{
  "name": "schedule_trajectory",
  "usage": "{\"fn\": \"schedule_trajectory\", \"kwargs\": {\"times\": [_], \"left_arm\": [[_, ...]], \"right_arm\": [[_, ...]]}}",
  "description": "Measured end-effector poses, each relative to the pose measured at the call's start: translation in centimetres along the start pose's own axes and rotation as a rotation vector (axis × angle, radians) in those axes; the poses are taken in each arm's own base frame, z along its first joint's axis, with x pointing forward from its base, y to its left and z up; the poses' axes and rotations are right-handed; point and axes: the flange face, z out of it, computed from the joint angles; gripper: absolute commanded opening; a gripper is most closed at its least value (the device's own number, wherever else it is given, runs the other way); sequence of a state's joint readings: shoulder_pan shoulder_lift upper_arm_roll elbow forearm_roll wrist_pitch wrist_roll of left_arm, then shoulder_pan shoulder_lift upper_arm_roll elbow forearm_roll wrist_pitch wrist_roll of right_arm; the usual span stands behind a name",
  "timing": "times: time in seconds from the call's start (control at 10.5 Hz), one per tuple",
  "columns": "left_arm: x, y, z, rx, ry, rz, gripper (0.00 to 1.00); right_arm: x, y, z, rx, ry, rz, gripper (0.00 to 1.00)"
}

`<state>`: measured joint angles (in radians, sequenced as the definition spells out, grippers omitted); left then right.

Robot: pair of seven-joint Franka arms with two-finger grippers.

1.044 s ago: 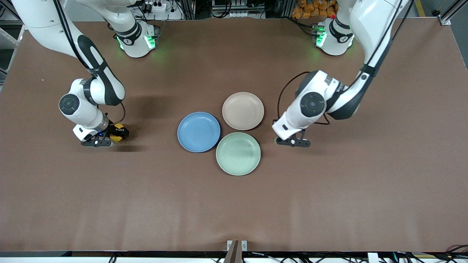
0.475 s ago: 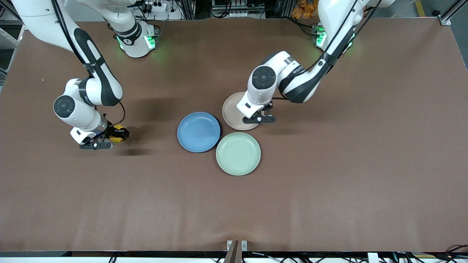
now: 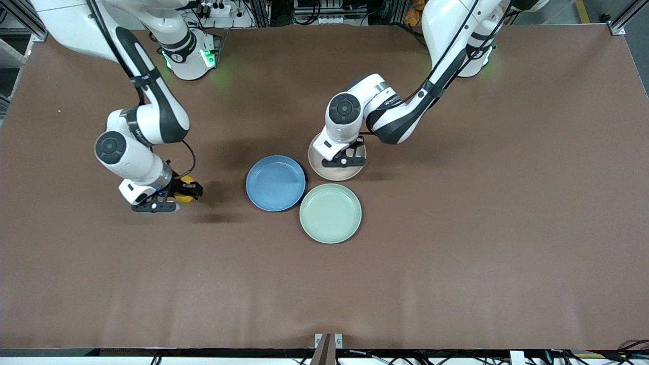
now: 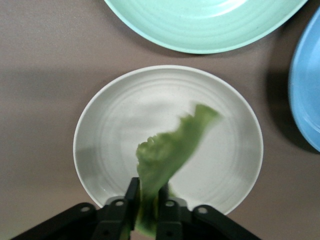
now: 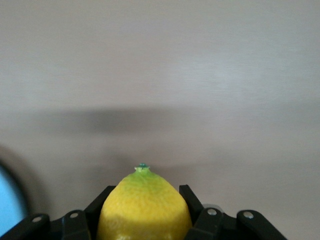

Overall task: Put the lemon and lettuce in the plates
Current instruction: 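Carry the lettuce to the beige plate while the right gripper carries the lemon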

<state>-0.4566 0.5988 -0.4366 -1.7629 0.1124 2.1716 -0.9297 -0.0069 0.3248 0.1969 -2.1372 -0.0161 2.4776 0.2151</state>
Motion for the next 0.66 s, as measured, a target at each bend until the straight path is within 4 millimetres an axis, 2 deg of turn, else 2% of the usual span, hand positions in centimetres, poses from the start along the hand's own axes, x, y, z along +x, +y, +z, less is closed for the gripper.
{"fn": "schedule_trajectory", "kwargs": {"times": [0.19, 0.38, 0.47, 0.66], "left_arm": [[-0.1, 0.1, 0.7, 0.018, 0.008, 0.019, 1.0], [0.2, 0.1, 0.5, 0.015, 0.014, 0.016, 1.0], [0.7, -0.1, 0.1, 0.012, 0.022, 0.007, 1.0], [3.3, -1.4, -1.5, -0.002, 0.058, -0.035, 1.0]], "right_arm": [[-0.4, -4.6, -0.8, 0.018, 0.006, 0.006, 0.39], [-1.2, -7.8, -0.8, 0.022, 0.005, 0.005, 0.39], [-1.6, -9.2, -0.6, 0.023, 0.003, 0.008, 0.4], [-2.5, -11.7, 0.1, 0.024, -0.008, 0.028, 0.4]]}}
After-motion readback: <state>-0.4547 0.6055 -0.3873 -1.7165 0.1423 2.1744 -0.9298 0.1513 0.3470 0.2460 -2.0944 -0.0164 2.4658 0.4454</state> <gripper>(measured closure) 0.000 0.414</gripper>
